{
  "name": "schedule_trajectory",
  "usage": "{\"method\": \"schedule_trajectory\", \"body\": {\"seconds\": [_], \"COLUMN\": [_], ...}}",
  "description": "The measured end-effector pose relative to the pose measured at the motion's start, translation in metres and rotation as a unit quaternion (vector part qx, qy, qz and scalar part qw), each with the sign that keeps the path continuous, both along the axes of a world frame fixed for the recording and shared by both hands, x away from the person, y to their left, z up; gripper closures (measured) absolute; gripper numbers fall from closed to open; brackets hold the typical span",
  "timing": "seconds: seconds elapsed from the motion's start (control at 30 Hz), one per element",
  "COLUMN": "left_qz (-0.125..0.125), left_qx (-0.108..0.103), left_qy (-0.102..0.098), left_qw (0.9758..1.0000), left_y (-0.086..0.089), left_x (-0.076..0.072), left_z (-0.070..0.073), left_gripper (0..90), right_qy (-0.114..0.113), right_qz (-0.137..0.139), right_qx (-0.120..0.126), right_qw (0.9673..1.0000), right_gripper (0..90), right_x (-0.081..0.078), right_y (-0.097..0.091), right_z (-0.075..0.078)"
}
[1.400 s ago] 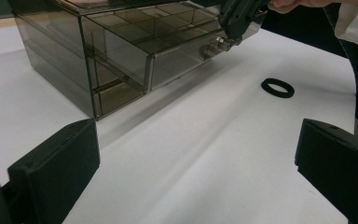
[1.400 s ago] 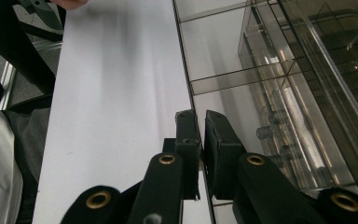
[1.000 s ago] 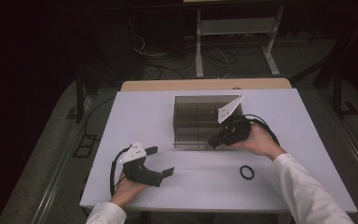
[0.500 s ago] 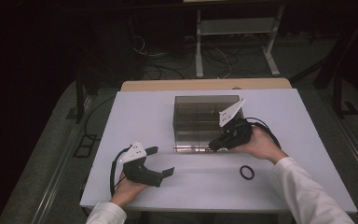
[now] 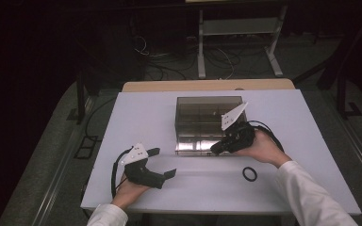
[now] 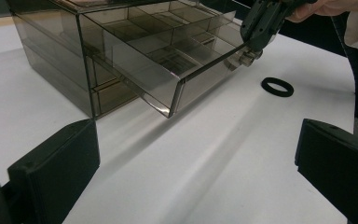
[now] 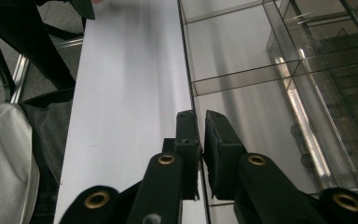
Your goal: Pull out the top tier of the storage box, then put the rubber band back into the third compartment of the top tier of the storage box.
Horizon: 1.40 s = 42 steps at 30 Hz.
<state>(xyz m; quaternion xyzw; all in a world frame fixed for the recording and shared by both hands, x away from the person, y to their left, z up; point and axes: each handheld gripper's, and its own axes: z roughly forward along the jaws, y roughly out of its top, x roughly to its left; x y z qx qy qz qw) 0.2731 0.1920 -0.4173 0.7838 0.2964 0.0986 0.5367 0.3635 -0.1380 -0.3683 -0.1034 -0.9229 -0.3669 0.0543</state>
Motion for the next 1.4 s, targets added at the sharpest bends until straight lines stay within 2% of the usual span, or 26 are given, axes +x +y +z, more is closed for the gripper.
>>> {"method": "schedule_trajectory", "body": {"seconds": [0.43,0.9,1.0,1.4], "left_qz": [-0.002,-0.002,-0.003,-0.005], "left_qx": [0.001,0.002,0.001,-0.002], "left_qy": [-0.001,-0.001,-0.002,-0.003], "left_qw": [1.0000,1.0000,1.0000,1.0000], "left_y": [0.000,-0.001,-0.001,-0.001], "left_x": [0.000,0.000,0.000,-0.001], "left_z": [0.000,0.000,0.000,0.001], "left_gripper": [0.0,0.0,0.0,0.0], "right_qy": [0.000,-0.012,-0.022,-0.031], "right_qz": [-0.016,-0.032,-0.046,-0.074], "right_qx": [0.011,0.015,0.021,0.035], "right_qw": [0.9998,0.9993,0.9985,0.9962], "right_gripper": [75.2,65.9,59.7,52.4], "right_x": [-0.002,-0.012,-0.014,-0.025], "right_y": [-0.006,-0.016,-0.020,-0.036], "right_z": [0.008,0.022,0.026,0.037]}}
